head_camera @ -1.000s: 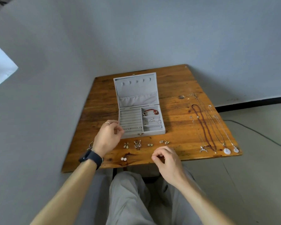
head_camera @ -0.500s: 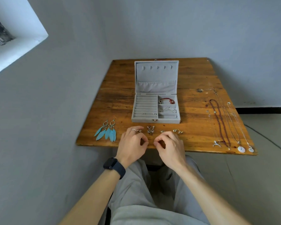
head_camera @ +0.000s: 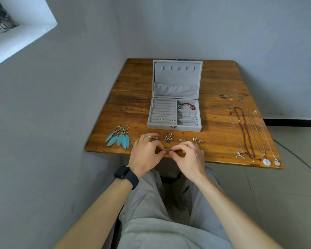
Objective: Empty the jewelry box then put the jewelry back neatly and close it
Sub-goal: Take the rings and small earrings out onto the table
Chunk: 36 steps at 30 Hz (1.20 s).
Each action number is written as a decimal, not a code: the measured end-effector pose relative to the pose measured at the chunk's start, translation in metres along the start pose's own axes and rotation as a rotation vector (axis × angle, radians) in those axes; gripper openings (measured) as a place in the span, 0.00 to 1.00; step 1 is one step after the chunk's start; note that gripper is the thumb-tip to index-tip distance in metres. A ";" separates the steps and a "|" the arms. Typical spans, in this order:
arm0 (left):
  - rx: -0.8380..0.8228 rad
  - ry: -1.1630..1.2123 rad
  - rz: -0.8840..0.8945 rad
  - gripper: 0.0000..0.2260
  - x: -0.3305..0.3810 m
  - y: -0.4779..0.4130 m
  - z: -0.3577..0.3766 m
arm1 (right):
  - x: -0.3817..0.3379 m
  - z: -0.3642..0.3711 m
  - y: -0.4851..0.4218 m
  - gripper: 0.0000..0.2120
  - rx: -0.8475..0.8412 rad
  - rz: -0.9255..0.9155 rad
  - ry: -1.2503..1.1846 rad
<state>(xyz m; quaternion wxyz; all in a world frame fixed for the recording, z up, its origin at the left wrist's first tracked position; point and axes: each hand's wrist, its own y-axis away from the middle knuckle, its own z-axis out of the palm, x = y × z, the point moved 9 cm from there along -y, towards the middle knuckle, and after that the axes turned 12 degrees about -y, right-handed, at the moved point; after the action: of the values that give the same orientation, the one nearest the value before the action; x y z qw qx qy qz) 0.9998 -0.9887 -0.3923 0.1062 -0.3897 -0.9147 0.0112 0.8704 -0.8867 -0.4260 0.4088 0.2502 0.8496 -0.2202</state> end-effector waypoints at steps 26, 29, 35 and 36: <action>0.025 -0.009 0.057 0.06 0.005 -0.002 0.002 | -0.008 0.002 0.004 0.04 0.082 -0.014 0.090; 0.022 -0.008 0.058 0.06 0.004 -0.002 0.001 | -0.008 0.003 0.005 0.04 0.083 -0.022 0.082; 0.012 -0.005 0.054 0.06 0.004 -0.002 0.001 | -0.008 0.001 0.006 0.05 0.069 -0.031 0.041; 0.014 -0.006 0.056 0.06 0.004 -0.002 0.001 | -0.008 0.000 0.006 0.05 0.065 -0.029 0.033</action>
<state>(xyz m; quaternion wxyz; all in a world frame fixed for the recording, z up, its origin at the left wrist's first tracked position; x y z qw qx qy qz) 0.9955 -0.9875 -0.3919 0.1055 -0.4143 -0.9037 0.0216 0.8785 -0.8841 -0.4207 0.3831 0.2545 0.8522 -0.2493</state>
